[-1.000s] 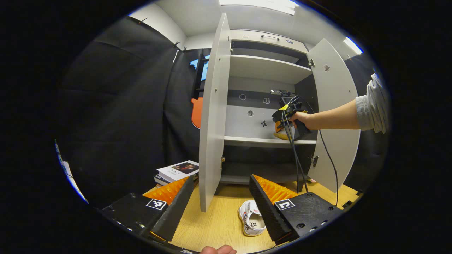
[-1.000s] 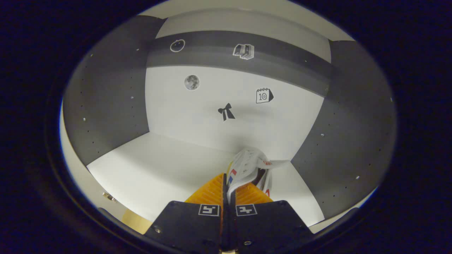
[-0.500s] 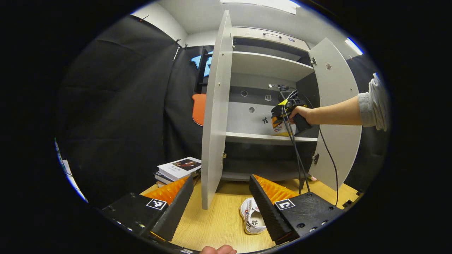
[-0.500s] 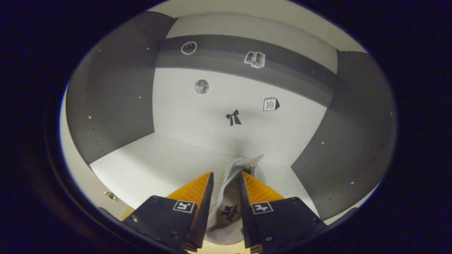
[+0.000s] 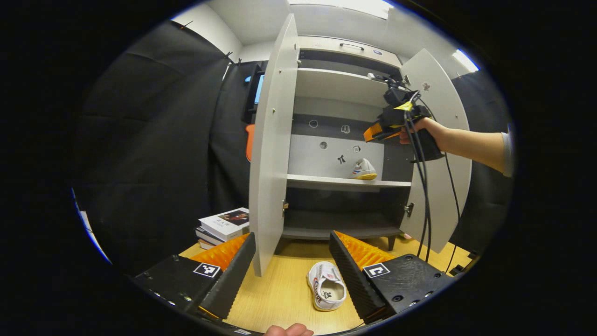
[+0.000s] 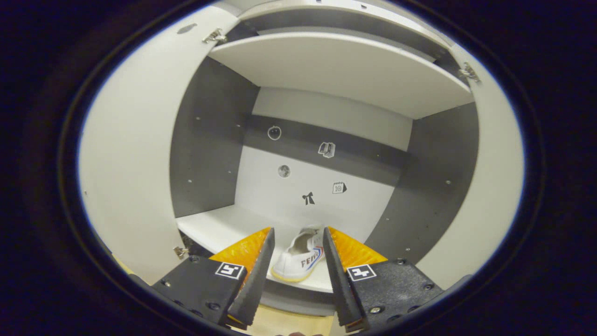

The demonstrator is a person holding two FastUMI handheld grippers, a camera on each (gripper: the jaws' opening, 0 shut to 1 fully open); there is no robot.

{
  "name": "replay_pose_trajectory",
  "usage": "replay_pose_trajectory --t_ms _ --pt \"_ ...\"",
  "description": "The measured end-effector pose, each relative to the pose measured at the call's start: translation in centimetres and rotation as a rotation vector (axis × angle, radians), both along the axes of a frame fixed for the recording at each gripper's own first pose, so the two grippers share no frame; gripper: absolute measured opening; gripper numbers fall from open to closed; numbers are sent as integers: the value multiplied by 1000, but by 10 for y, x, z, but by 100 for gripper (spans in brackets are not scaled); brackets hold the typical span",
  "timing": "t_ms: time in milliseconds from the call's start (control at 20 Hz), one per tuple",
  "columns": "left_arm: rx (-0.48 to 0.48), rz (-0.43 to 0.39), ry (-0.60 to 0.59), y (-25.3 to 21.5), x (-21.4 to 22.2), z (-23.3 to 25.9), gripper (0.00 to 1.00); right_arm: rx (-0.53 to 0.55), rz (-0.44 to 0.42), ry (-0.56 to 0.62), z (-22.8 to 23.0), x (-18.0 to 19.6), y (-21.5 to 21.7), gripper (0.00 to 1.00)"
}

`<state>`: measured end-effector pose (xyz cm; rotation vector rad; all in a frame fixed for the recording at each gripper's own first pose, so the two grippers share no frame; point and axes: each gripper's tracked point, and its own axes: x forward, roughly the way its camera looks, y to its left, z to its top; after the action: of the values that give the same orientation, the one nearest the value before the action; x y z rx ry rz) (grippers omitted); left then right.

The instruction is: Grab one shoe with the right hand and put it into the shoe cabinet, grab the other shoe with the left hand and put it into the shoe cabinet; then close the right door with the right hand and the left door with the left hand.

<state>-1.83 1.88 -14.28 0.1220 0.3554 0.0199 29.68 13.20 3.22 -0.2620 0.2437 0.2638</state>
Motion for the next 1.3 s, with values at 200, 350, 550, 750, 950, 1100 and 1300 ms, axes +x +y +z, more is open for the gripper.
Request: replay_pose_trajectory --t_ms 200,350,550,750,950,1100,1300 --pt "0 -38 -11 -13 6 -2 95 89 -33 -43 -16 -71 -26 73" --pt "-22 -71 -2 -27 10 -7 95 132 -102 -99 -35 -111 -56 78" --pt "-29 -89 7 -38 13 -9 95 167 -183 -165 -63 -160 -88 81" --pt "-29 -107 39 -47 12 -21 95 165 -214 -148 -97 -196 -102 85" --pt "-38 -108 88 -49 8 -41 95 155 -257 -195 -117 -225 -113 93" --pt "-30 -95 132 -44 3 -57 95 127 -287 -213 -132 -245 -111 94" --pt "-16 -91 225 -39 -6 -88 95 121 -291 -177 -151 -260 -109 95"
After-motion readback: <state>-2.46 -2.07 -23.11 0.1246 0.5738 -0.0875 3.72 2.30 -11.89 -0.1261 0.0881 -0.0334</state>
